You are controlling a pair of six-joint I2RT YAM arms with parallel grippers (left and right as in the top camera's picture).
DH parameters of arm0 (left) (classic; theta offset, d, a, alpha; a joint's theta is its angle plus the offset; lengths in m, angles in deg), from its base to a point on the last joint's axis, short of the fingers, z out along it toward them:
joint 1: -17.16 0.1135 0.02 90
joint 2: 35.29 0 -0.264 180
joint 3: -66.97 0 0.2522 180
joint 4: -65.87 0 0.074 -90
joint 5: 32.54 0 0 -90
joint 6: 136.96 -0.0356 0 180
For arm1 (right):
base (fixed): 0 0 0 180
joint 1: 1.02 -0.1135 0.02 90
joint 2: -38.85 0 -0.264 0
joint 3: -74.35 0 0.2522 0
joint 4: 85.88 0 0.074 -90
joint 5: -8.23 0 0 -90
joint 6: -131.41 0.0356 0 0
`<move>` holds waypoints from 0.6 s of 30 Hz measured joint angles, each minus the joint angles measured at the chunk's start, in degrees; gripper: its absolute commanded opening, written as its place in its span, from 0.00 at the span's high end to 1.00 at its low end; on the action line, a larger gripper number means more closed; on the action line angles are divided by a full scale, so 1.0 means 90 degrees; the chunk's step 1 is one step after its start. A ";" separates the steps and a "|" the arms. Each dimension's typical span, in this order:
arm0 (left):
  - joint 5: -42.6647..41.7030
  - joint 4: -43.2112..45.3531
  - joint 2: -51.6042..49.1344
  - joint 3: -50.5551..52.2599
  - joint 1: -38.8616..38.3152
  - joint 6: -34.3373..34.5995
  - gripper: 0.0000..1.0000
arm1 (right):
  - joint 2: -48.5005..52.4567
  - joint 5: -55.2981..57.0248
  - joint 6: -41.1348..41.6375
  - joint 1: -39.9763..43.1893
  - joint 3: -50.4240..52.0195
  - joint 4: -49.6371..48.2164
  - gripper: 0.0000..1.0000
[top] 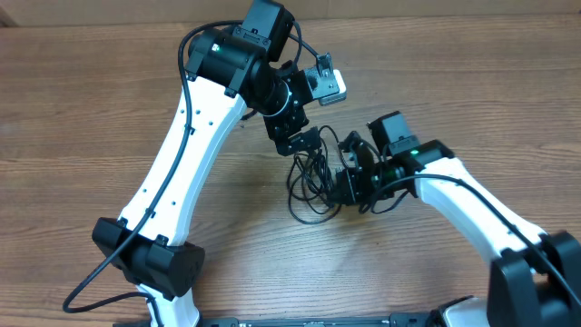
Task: Untangle cables
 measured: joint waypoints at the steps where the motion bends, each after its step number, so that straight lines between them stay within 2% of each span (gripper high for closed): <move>1: 0.0002 0.0000 0.0000 0.0000 0.0000 0.0000 0.00 | -0.0233 0.0228 0.0005 0.0034 -0.0199 0.0362 0.96; 7: 0.0017 0.0000 0.0000 0.0000 0.0000 0.0002 0.00 | -0.1251 0.1183 0.0114 0.0058 -0.1229 0.1411 0.96; 16: 0.0017 0.0000 0.0000 0.0000 0.0000 0.0002 0.00 | -0.2458 0.2106 0.0403 0.0061 -0.1518 0.1545 0.96; 17: 0.0019 0.0000 0.0000 0.0000 0.0000 0.0002 0.00 | -0.2497 0.2152 0.0413 0.0061 -0.1518 0.1562 0.95; 18: 0.0019 0.0000 0.0000 0.0000 0.0000 0.0002 0.00 | -0.2555 0.2249 0.0435 0.0061 -0.1518 0.1632 0.90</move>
